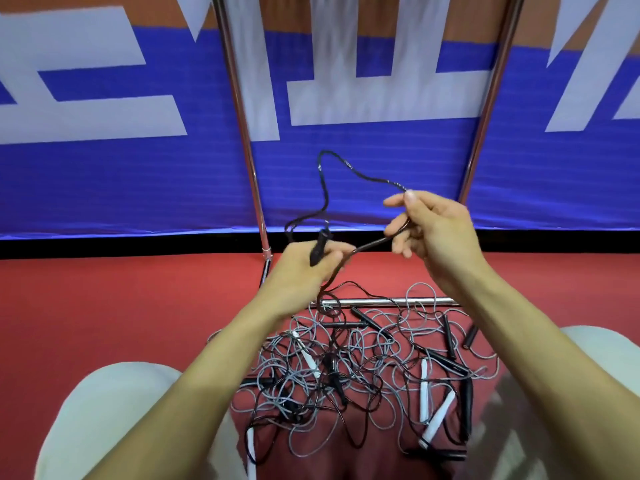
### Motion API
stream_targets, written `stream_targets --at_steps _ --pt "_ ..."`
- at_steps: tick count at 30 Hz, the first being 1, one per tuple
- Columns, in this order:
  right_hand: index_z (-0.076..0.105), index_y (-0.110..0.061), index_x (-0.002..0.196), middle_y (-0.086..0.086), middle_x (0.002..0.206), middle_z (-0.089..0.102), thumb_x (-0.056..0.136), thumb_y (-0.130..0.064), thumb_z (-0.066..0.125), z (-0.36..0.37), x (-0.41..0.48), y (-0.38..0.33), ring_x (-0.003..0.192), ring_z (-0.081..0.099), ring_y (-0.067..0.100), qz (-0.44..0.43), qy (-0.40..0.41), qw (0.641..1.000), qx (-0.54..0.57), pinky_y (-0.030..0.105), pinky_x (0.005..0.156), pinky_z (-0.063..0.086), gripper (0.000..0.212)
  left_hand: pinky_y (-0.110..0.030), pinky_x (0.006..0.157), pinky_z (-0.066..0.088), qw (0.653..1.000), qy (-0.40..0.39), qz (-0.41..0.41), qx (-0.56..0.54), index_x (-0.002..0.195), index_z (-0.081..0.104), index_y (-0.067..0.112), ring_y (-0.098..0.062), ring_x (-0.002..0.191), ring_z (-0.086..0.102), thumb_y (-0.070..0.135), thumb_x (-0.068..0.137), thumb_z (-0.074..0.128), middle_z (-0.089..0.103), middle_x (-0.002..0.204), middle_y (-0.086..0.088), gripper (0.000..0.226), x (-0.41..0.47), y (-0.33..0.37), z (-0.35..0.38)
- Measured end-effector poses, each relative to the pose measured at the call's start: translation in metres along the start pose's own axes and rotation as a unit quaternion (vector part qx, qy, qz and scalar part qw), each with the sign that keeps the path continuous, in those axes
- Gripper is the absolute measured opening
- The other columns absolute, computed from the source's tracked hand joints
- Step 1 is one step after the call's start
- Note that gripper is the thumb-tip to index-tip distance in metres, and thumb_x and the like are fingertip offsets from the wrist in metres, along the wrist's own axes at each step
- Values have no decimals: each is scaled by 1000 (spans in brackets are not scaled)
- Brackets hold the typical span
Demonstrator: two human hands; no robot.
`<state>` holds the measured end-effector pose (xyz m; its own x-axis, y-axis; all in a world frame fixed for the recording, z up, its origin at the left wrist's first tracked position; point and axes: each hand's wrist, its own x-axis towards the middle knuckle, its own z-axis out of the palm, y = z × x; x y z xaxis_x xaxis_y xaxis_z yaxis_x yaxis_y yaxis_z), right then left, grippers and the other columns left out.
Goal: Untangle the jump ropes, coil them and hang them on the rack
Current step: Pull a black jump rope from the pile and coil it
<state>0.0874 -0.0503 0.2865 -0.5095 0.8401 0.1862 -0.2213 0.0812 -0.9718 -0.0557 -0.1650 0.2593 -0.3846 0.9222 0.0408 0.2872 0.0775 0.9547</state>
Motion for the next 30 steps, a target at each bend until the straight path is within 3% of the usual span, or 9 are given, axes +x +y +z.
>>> stream_targets --at_steps 4,7,10,14,17,21,24,26,30 --pt "62 -6 91 -2 52 59 102 -20 41 -14 6 -9 38 47 8 16 57 992 111 16 40 35 27 -35 82 56 996 -83 -11 -1 101 70 21 -21 87 73 14 100 50 75 92 -6 21 -3 2 6" --pt "60 -6 89 -4 52 60 102 -21 41 -25 12 -9 41 50 5 53 105 976 185 14 42 39 27 -28 74 59 993 -110 -25 -44 106 67 12 -26 86 74 23 101 46 75 95 -8 24 -7 10 9" --pt "58 -4 86 1 56 64 102 -20 42 -32 18 -5 44 57 7 97 155 952 245 14 46 46 27 -28 78 59 988 -143 -28 -48 107 64 7 -26 89 73 16 101 47 75 97 -11 21 -8 15 11" --pt "59 -2 88 8 73 63 98 -7 48 -26 19 2 52 62 10 115 149 953 236 16 53 49 16 -36 80 59 986 -138 -23 -93 102 61 7 -27 86 74 6 100 47 75 90 -11 14 -10 16 21" --pt "59 -1 99 11 89 63 93 3 49 -18 18 6 58 64 14 105 106 980 129 18 56 50 12 -35 77 59 973 -58 -34 -220 99 61 9 -29 84 74 9 100 48 75 85 -10 13 -10 21 27" --pt "61 -6 106 11 98 66 92 3 53 -10 13 18 63 62 13 67 18 993 -97 18 55 51 19 -32 73 61 923 15 -50 -382 103 60 7 -27 86 74 11 99 48 75 87 -11 13 -10 27 22" --pt "65 -8 104 6 102 68 83 20 43 -2 6 29 84 63 13 52 -121 967 -218 15 67 52 41 -32 70 61 869 40 -50 -491 103 57 6 -26 87 74 11 99 48 75 89 -12 11 -10 32 11" --pt "66 -10 103 0 104 69 81 20 47 5 -1 34 96 64 9 55 -231 934 -268 13 82 49 42 -31 70 61 841 44 -55 -536 99 56 7 -26 88 74 12 100 47 74 90 -12 10 -12 34 2" --pt "65 -17 84 -5 86 69 94 -2 55 21 -12 44 81 64 5 102 -321 907 -253 22 82 52 21 -36 83 59 820 59 -59 -566 92 56 8 -27 92 73 12 100 47 74 90 -11 13 -14 34 -12"
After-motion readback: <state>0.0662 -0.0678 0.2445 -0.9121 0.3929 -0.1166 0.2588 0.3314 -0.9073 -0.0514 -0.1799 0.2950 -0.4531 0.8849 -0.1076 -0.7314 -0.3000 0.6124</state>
